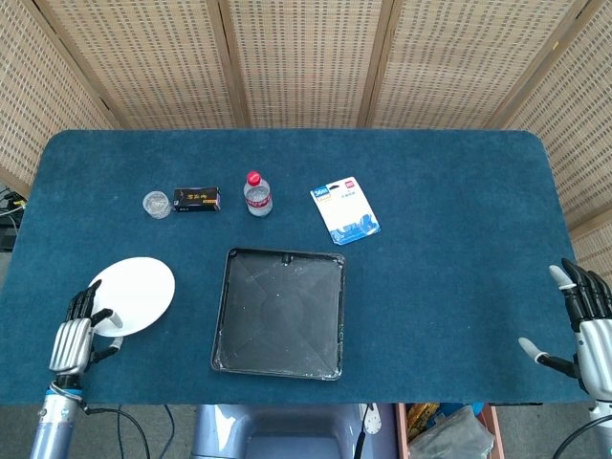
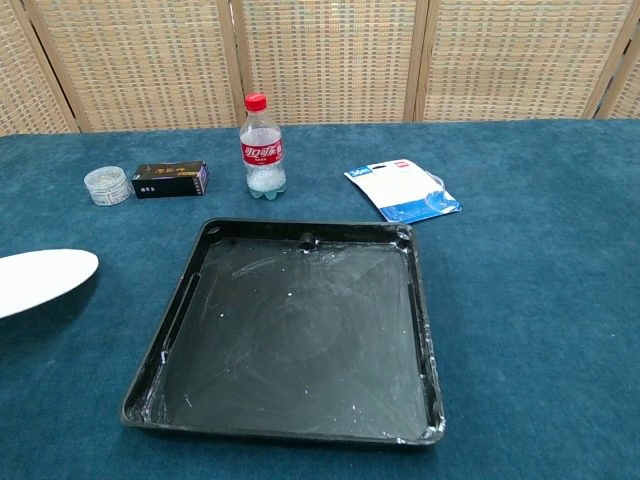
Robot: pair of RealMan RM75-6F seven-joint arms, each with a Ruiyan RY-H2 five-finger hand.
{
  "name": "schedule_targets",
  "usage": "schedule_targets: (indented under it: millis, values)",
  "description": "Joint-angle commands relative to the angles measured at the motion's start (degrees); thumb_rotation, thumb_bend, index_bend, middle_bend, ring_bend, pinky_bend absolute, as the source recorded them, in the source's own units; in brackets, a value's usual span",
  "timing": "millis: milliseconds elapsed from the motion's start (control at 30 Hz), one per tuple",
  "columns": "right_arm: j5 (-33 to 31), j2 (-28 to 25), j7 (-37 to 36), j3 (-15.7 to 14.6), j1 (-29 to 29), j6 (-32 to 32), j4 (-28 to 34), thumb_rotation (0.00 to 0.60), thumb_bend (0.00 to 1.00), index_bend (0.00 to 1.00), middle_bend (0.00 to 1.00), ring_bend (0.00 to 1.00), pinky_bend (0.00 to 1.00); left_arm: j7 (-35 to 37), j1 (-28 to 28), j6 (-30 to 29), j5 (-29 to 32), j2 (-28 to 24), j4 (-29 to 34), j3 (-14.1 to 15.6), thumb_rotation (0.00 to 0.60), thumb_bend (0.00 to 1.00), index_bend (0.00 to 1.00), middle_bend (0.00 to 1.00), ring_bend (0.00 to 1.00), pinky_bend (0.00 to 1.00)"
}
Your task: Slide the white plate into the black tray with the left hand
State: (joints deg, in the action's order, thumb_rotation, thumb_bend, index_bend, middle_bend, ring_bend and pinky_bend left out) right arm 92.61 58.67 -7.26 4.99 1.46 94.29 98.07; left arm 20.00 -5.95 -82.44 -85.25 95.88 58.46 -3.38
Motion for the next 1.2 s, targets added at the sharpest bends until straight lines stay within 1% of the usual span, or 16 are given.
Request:
schedule_targets:
  millis: [33,133,233,300,367,533,633,667,700,733,833,1000,1200]
  values:
    - [0.03,0.07,0.07,0.00,0.00,0.05,-0.02,0.600,0.00,0.00,0.00,0.00,0.00,2.71,-0.81,-2.32,-0.24,-0.97,2.36,-2.27,0.600,0.43,0.66,0.00,0.00,0.00]
    - [0.03,0.14,0.14,0.00,0.01,0.05,-0.02,0.600,0.00,0.00,0.00,0.00,0.00,2.77,-1.33,-2.79,-0.13,-1.90,3.90,-3.20,0.600,0.43,0.67,0.00,0.00,0.00]
    - [-0.01,0.15,0.18,0.02,0.02,0.03,0.02,0.600,0.00,0.00,0.00,0.00,0.00,3.72,-1.93,-4.00,-0.25,-3.58,7.58,-4.58,0.600,0.43,0.68,0.00,0.00,0.00]
    - [-0.02,0.24,0.41,-0.01,0.14,-0.20,-0.02,0.600,0.00,0.00,0.00,0.00,0.00,4.18,-3.16,-6.42,-2.22,-5.69,12.07,-6.18,0.600,0.43,0.68,0.00,0.00,0.00]
    - [-0.01,0.32,0.58,-0.06,0.19,-0.34,0.02,0.600,0.00,0.00,0.00,0.00,0.00,2.02,-4.18,-7.15,-3.75,-8.01,16.86,-6.78,0.600,0.43,0.68,0.00,0.00,0.00]
    - [-0.16,0.45,0.87,0.02,0.24,-0.37,0.05,0.600,0.00,0.00,0.00,0.00,0.00,-2.95,-6.53,-6.90,-7.15,-10.46,23.64,-6.74,0.600,0.43,0.69,0.00,0.00,0.00]
    - [-0.25,0.57,1.21,0.02,0.33,-0.58,0.04,0.600,0.00,0.00,0.00,0.00,0.00,-6.00,-9.65,-4.91,-12.18,-11.44,25.97,-5.27,0.600,0.43,0.69,0.00,0.00,0.00]
    - [-0.28,0.61,1.33,0.02,0.35,-0.63,0.06,0.600,0.00,0.00,0.00,0.00,0.00,-6.85,-11.07,-3.47,-14.27,-11.73,26.44,-4.28,0.600,0.43,0.69,0.00,0.00,0.00]
    - [-0.29,0.65,1.44,0.02,0.36,-0.64,0.06,0.600,0.00,0.00,0.00,0.00,0.00,-7.39,-12.09,-2.30,-15.75,-11.88,26.68,-3.43,0.600,0.43,0.69,0.00,0.00,0.00]
    - [-0.29,0.72,1.65,0.05,0.39,-0.65,0.06,0.600,0.00,0.00,0.00,0.00,0.00,-8.99,-13.99,-0.61,-18.89,-11.48,26.16,-2.15,0.600,0.43,0.70,0.00,0.00,0.00]
    - [-0.49,0.99,2.24,0.12,0.54,-0.92,0.02,0.600,0.00,0.00,0.00,0.00,0.00,-11.30,-16.98,1.93,-21.87,-8.64,23.70,-0.84,0.600,0.43,0.70,0.00,0.00,0.00]
    - [-1.01,1.36,3.17,0.28,0.81,-1.46,0.03,0.600,0.00,0.00,0.00,0.00,0.00,-13.04,-19.89,4.80,-23.15,-5.10,20.50,0.23,0.600,0.43,0.70,0.00,0.00,0.00]
    - [-1.78,1.79,4.25,0.48,1.13,-2.19,-0.03,0.600,0.00,0.00,0.00,0.00,0.00,-13.16,-23.13,8.22,-22.86,-1.76,15.98,0.87,0.600,0.43,0.70,0.00,0.00,0.00]
